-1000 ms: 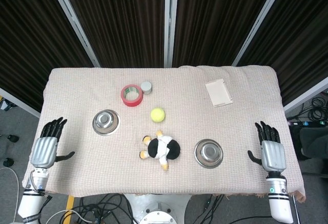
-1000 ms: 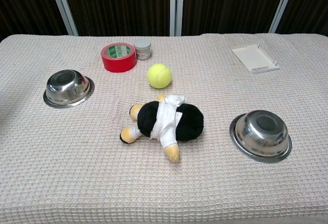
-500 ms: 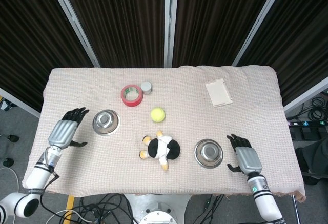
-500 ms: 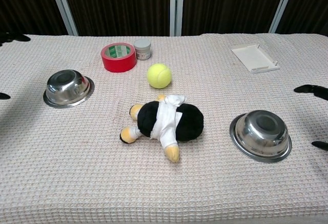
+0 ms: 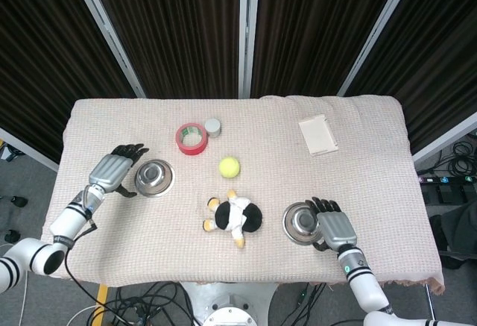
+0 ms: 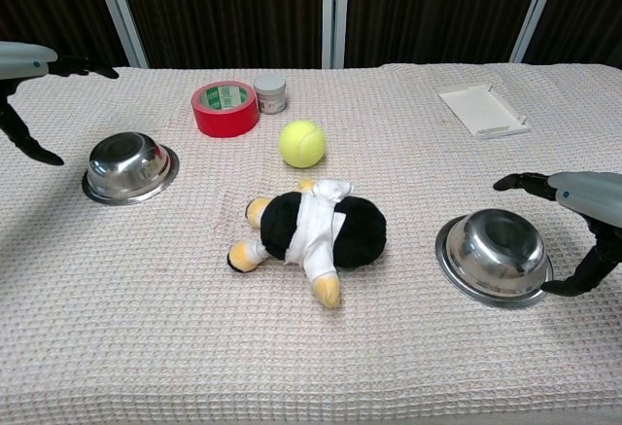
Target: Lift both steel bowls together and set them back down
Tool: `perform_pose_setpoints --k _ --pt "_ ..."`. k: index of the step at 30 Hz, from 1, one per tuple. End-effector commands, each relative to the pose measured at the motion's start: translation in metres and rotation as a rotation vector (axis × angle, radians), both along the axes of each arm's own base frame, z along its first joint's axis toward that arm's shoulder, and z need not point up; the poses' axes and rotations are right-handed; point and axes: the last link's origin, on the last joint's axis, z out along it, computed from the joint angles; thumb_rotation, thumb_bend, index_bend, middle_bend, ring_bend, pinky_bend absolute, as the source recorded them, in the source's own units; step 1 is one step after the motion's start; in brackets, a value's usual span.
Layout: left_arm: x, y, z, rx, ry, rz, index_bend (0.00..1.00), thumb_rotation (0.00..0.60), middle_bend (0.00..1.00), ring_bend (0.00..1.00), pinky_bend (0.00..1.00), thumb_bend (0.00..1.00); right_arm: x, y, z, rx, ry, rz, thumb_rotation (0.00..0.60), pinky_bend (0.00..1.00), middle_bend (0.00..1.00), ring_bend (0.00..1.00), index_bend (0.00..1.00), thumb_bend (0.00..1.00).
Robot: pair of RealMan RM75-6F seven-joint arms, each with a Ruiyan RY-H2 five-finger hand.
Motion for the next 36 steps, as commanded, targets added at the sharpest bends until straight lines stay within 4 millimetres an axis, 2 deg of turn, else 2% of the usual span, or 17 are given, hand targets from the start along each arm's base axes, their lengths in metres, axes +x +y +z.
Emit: perform_pose_setpoints --k 1,10,16,22,30,36 --pt "0.003 0.006 -0.006 -0.025 0.01 -0.015 0.03 0.6 0.0 0.0 0.07 0.06 0.004 -0.002 -0.007 0.016 0.008 -0.002 0.6 0.0 0.0 0.0 0.0 0.1" --pt "0.005 0.023 -0.019 -0.091 0.023 -0.005 0.03 0.6 0.0 0.0 0.06 0.06 0.005 -0.004 -0.013 0.011 0.015 -0.021 0.6 0.0 0.0 0.0 0.0 0.1" --pt "0.009 0.026 -0.034 -0.134 0.089 -0.064 0.06 0.6 0.0 0.0 0.06 0.06 0.005 -0.007 -0.016 0.017 0.014 -0.033 0.6 0.0 0.0 0.0 0.0 0.1" --pt "0.003 0.031 -0.045 -0.151 0.141 -0.063 0.09 0.6 0.0 0.0 0.07 0.06 0.007 -0.012 -0.016 0.03 0.007 -0.03 0.6 0.0 0.0 0.0 0.0 0.13" --pt "-0.008 0.032 -0.055 -0.187 0.172 -0.024 0.11 0.6 0.01 0.0 0.14 0.06 0.009 -0.014 -0.02 0.054 0.002 -0.019 0.6 0.01 0.0 0.0 0.0 0.15" --pt "-0.012 0.033 -0.064 -0.206 0.176 0.0 0.12 0.6 0.03 0.0 0.18 0.06 0.009 -0.015 -0.024 0.081 0.007 -0.025 0.6 0.06 0.0 0.0 0.0 0.16"
